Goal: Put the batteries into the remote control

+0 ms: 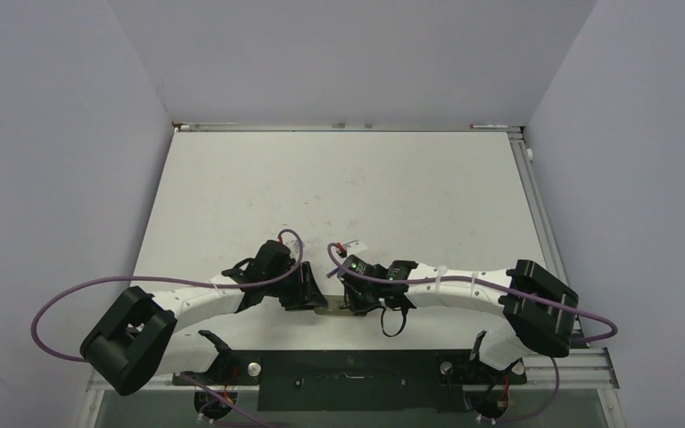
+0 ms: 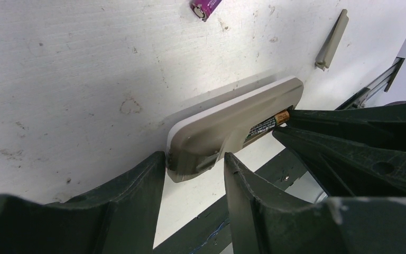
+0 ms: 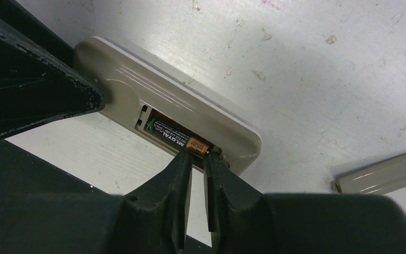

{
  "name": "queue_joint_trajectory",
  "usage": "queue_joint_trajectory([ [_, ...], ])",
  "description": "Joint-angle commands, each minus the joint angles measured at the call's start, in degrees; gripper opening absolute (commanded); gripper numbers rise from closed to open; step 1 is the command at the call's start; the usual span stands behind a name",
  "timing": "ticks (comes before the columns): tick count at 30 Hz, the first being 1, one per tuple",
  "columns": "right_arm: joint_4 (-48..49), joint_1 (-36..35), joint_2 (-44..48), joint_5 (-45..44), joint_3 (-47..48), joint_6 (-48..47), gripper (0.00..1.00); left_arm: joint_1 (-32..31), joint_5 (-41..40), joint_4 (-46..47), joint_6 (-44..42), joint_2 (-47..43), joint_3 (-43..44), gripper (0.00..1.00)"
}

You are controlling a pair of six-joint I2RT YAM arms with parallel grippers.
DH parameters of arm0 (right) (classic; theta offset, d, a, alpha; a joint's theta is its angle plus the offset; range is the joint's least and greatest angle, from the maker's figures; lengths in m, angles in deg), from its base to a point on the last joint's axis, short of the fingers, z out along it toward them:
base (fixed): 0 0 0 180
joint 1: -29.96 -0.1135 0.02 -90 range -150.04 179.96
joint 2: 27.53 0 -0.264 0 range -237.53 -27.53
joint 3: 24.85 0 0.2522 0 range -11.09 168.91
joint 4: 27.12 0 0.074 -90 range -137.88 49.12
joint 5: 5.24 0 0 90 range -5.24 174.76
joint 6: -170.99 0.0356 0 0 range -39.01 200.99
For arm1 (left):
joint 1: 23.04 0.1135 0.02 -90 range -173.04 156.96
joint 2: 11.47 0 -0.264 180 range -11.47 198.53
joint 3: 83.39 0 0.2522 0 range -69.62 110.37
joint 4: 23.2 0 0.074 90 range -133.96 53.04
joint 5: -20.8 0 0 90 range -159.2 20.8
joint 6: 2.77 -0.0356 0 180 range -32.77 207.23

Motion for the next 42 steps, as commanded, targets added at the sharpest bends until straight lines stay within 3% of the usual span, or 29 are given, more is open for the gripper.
queue_joint_trajectory([
  [1,1.03,-1.71,-0.56,1.69,2.87,0.44,0.16,-0.53,-0.60,1.86,0.51,1.36,0.73,0.42],
  [14,-0.61,-3.08,-2.21,2.19,5.48,0.93,0.14,-0.85,-1.12,1.86,1.29,2.67,0.81,0.32],
  [42,-4.62,-6.04,-5.99,7.76,10.49,1.31,0.09,-1.32,-2.07,4.31,2.02,4.43,0.64,0.26],
])
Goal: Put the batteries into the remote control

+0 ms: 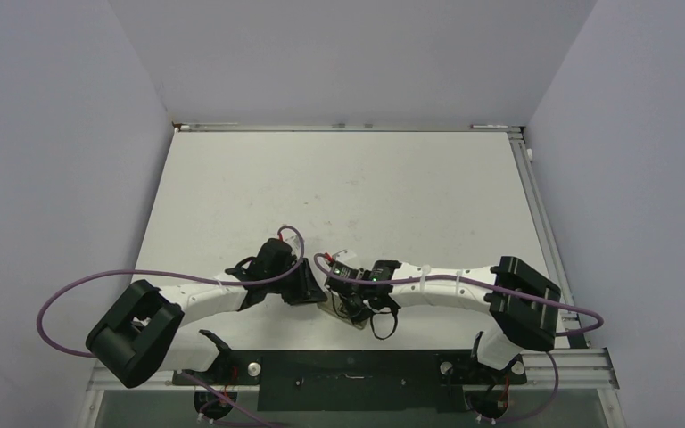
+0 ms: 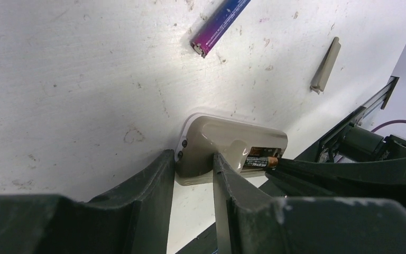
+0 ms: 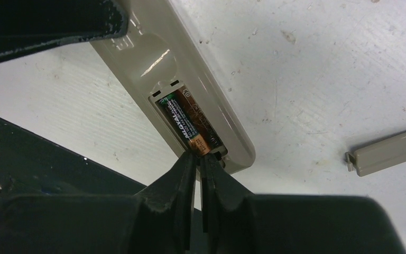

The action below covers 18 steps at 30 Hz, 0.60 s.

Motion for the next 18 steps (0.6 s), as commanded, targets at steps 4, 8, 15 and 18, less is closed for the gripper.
queue_joint_trajectory([
  [4,6.54,-2.60,-1.97,7.63,4.12,1.15,0.09,-1.41,0.37,-0.09,0.77,1.95,0.42,0.25],
  [8,6.57,-2.79,-2.63,8.81,4.57,1.07,0.09,-1.59,0.37,-0.01,0.77,2.04,0.42,0.24],
  [15,6.37,-2.76,-2.70,8.81,4.75,1.15,0.16,-1.69,0.56,0.00,0.70,2.28,0.60,0.24],
  [18,6.07,-2.79,-2.60,8.49,5.04,0.99,0.20,-1.77,0.53,0.00,0.60,2.41,0.68,0.24],
])
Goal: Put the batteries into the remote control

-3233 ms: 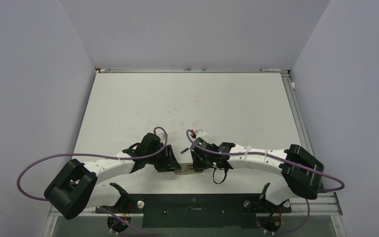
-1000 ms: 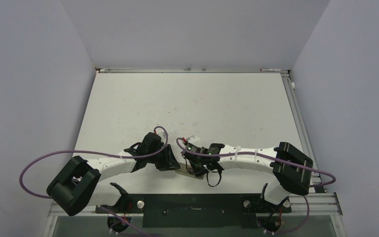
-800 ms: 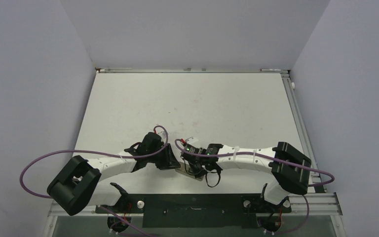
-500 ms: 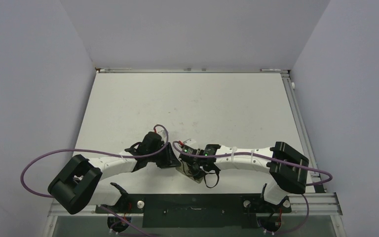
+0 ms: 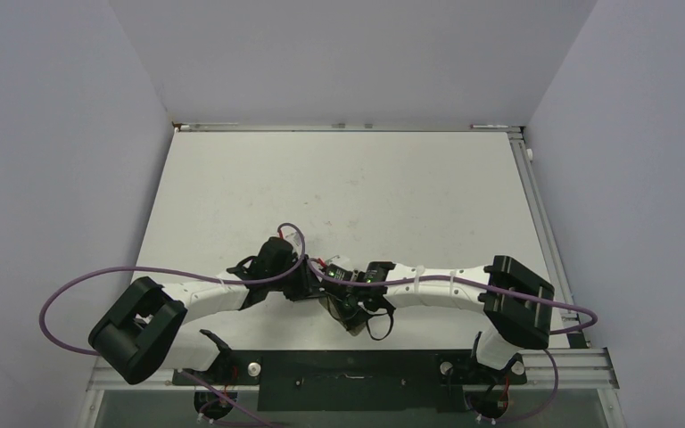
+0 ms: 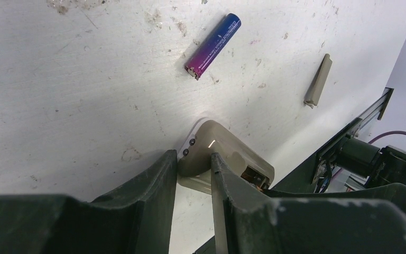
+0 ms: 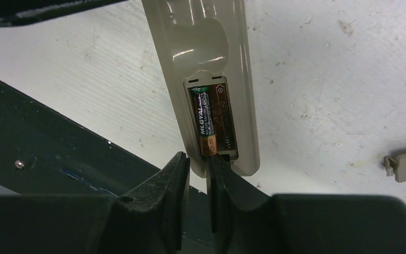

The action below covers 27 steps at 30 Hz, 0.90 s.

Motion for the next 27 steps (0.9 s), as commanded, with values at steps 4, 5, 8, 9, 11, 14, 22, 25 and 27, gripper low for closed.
queue_joint_trajectory([
  [4,5.76,-1.35,-0.70,2.75,3.88,0.66,0.20,-1.71,2.58,-3.11,0.50,1.45,0.49,0.24],
  [5,5.33,-1.35,-0.80,2.31,4.20,0.42,0.20,-1.71,2.58,-3.11,0.46,1.47,0.41,0.24],
  [8,3.53,-1.34,-1.52,0.78,5.64,-0.84,0.20,-1.68,2.60,-3.02,0.37,1.45,0.33,0.24],
  [9,3.15,-1.35,-1.81,0.57,5.90,-1.23,0.20,-1.70,2.65,-2.98,0.36,1.58,0.31,0.24],
  [11,2.83,-1.35,-2.45,0.21,6.38,-1.76,0.20,-1.71,2.71,-2.93,0.44,1.58,0.23,0.24],
  [14,3.06,-1.35,-3.29,0.54,6.45,-2.25,0.19,-1.70,2.75,-2.89,0.45,1.47,0.07,0.24],
  [22,1.77,-1.26,-3.59,-0.96,6.50,-2.91,0.15,-1.70,2.69,-2.91,0.44,1.34,-0.30,0.24],
  [25,1.63,-1.17,-2.80,-1.34,6.82,-2.65,0.15,-1.71,2.65,-2.86,0.37,1.40,-0.33,0.24],
  [27,1.67,-1.17,-2.01,-1.91,6.78,-2.36,0.16,-1.66,2.69,-2.94,0.29,1.49,-0.10,0.24],
])
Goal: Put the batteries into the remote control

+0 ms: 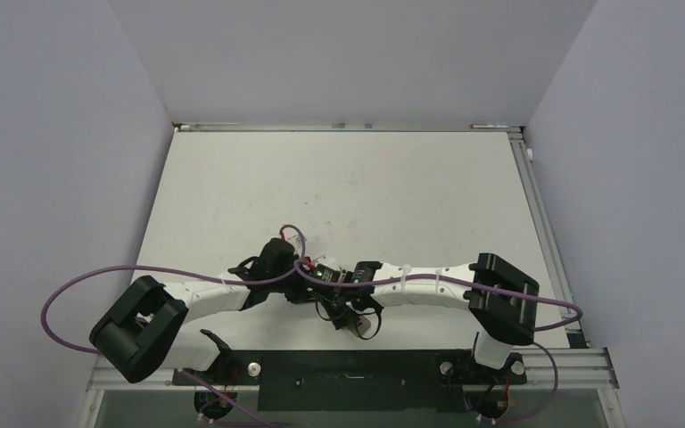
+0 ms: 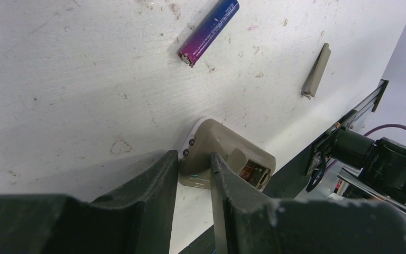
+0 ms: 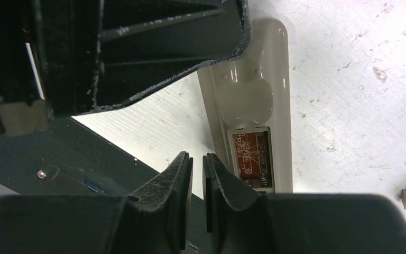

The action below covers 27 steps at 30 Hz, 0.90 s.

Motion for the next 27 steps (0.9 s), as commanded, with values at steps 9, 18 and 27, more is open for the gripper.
queue_joint_trajectory([
  [9,-1.39,1.22,7.84,-6.98,0.17,1.78,0.23,-0.96,1.56,-3.43,-1.50,0.76,0.16,0.25],
  [18,-3.81,4.94,16.84,-11.40,-4.50,6.58,0.30,-1.05,1.79,-4.66,-1.66,-1.68,0.18,0.28],
  [27,-13.08,8.79,26.50,-18.78,-9.71,16.33,0.34,-1.09,1.05,-10.13,-2.59,-6.36,0.55,0.31],
])
